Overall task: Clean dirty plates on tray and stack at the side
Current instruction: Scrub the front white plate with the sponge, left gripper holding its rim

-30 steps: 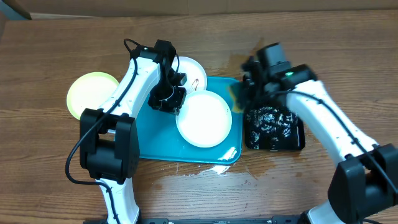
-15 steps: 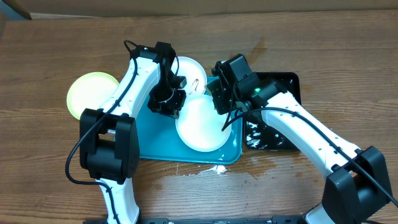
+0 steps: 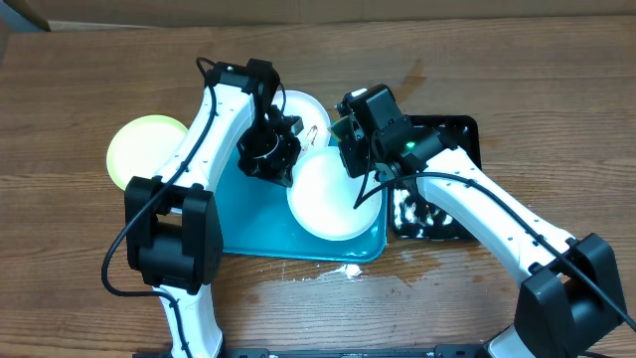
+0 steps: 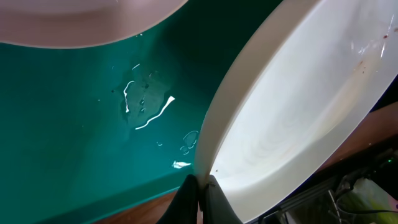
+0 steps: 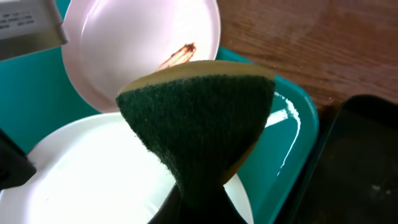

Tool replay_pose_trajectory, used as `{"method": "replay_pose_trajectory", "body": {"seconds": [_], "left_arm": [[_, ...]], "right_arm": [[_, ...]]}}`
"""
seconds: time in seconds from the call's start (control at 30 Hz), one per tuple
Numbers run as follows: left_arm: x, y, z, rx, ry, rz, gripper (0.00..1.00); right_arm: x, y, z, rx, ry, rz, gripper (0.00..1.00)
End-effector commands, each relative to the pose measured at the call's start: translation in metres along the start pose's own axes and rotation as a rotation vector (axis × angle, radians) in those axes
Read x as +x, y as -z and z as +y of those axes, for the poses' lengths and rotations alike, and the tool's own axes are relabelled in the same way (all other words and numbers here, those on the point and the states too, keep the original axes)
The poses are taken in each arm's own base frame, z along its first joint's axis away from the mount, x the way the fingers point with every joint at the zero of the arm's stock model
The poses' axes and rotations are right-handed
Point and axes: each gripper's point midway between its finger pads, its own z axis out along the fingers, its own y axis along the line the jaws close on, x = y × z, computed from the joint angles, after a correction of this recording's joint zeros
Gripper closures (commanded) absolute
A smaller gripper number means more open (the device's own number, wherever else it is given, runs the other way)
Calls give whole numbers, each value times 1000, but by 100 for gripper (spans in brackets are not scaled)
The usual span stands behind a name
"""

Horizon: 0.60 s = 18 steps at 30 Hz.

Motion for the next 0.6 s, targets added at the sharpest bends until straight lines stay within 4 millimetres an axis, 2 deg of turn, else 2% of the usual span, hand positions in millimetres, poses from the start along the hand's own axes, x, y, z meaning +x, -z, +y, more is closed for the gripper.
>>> {"method": "replay_pose_trajectory", "body": {"seconds": [0.0,0.2,0.57], "left_arm": [[-4,8,-3,33,-12,-19,96],[-3,11,3,36,8,-20,96],[-4,12,7,37,19,-25,96]], "right_arm": [[-8,5,-6,49,22,-39,96],[-8,5,-6,55,124,-39,96],[-11,5,-11,87,143,-51,96]]}}
